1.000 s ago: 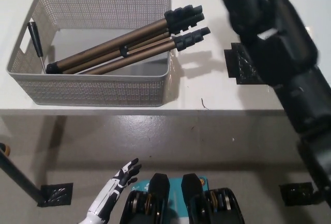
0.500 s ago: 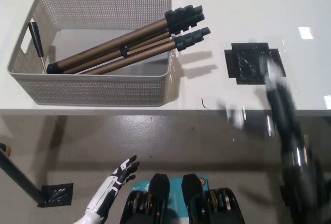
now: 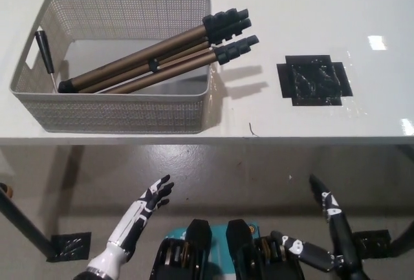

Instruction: The robot uses its right hand to pick the tripod on the desk and places it into a rectangular container on the left.

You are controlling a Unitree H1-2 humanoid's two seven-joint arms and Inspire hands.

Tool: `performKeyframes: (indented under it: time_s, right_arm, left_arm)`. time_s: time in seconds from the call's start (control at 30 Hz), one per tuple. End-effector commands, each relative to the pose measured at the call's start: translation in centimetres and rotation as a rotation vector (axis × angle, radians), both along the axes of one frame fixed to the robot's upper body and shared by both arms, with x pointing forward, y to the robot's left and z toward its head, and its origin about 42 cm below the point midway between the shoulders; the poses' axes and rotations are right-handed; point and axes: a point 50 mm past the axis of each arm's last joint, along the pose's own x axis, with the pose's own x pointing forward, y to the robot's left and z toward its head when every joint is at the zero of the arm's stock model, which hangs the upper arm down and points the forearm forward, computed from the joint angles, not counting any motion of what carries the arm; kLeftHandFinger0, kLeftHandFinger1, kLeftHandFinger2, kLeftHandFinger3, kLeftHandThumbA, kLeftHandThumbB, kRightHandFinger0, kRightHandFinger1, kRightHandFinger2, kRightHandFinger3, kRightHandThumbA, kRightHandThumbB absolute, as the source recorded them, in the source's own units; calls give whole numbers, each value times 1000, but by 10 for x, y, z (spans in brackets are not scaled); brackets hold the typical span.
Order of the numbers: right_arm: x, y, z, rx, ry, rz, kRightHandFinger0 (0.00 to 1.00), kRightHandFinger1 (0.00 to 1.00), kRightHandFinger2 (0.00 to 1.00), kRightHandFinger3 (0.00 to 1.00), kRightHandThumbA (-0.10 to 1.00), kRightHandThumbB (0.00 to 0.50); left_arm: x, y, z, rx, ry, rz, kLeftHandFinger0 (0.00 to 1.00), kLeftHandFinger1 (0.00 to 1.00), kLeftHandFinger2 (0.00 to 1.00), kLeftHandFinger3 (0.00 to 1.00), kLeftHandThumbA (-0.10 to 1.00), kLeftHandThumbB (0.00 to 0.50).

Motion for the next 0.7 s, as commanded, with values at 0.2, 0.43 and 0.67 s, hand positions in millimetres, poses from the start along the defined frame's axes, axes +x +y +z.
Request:
performKeyframes:
  time_s: [0.2,0.43,0.67]
  right_arm:
    - [19,-3,2,269,-12,108,1000,1000,1000,1000,1000,117]
    - [24,-4,3,273,3,139,1000,1000,1000,1000,1000,94]
    - [23,-3,1,256,5,153,1000,1000,1000,1000,1000,87]
  left_arm:
    - [23,6,21,-30,-85,39,1000,1000,1000,1000,1000,500]
    - [22,6,21,-26,-90,41,1000,1000,1000,1000,1000,500]
    - [20,7,20,-31,-76,48,1000,1000,1000,1000,1000,500]
